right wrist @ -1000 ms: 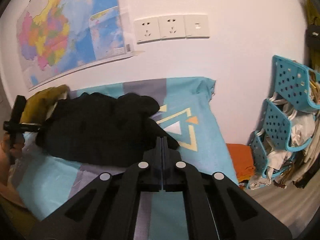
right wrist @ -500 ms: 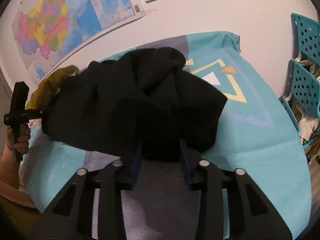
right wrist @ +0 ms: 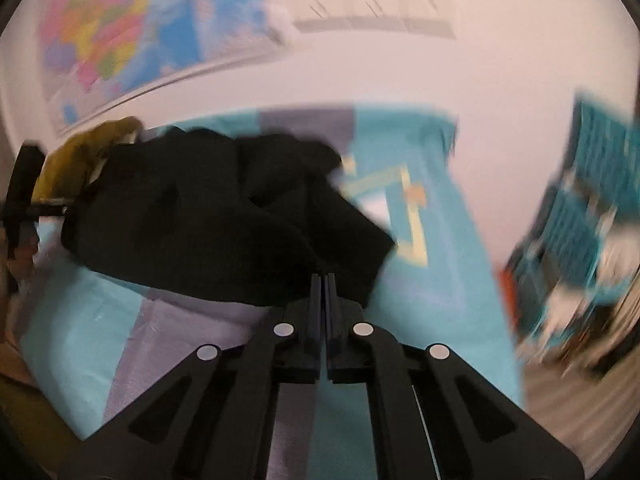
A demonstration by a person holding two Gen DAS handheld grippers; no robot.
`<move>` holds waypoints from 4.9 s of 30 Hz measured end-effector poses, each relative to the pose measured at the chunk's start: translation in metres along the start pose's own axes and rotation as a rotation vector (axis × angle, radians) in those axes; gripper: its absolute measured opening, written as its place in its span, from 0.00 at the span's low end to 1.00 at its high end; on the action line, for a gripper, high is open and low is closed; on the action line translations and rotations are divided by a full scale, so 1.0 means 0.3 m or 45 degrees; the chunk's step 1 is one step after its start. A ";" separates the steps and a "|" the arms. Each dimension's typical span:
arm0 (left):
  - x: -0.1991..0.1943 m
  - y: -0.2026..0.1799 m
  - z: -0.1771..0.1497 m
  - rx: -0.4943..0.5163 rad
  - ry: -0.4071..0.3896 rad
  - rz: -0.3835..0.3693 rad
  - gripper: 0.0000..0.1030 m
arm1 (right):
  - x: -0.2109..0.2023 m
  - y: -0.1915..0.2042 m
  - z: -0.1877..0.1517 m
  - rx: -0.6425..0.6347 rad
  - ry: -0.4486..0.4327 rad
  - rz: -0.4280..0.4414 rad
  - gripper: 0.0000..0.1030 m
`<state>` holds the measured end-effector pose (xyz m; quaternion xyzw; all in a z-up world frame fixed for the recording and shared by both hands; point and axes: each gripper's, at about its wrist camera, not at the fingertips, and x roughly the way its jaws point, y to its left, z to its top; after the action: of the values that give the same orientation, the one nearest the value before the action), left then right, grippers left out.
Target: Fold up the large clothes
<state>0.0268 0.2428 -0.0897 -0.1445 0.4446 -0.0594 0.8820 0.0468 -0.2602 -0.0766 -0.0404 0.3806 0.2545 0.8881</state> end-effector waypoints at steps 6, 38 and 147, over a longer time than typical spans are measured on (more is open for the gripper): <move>-0.021 -0.045 -0.003 0.088 -0.001 0.057 0.73 | -0.081 -0.050 0.041 0.161 -0.086 0.091 0.45; -0.043 -0.086 0.087 0.178 -0.064 0.186 0.78 | 0.162 0.031 0.282 0.275 -0.023 0.257 0.64; 0.057 -0.005 -0.082 -0.546 -0.075 -0.341 0.74 | 0.101 0.100 -0.095 0.564 0.015 0.440 0.83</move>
<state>0.0174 0.2325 -0.1164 -0.3876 0.3981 -0.0759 0.8279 0.0312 -0.2290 -0.1143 0.2187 0.4333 0.3125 0.8166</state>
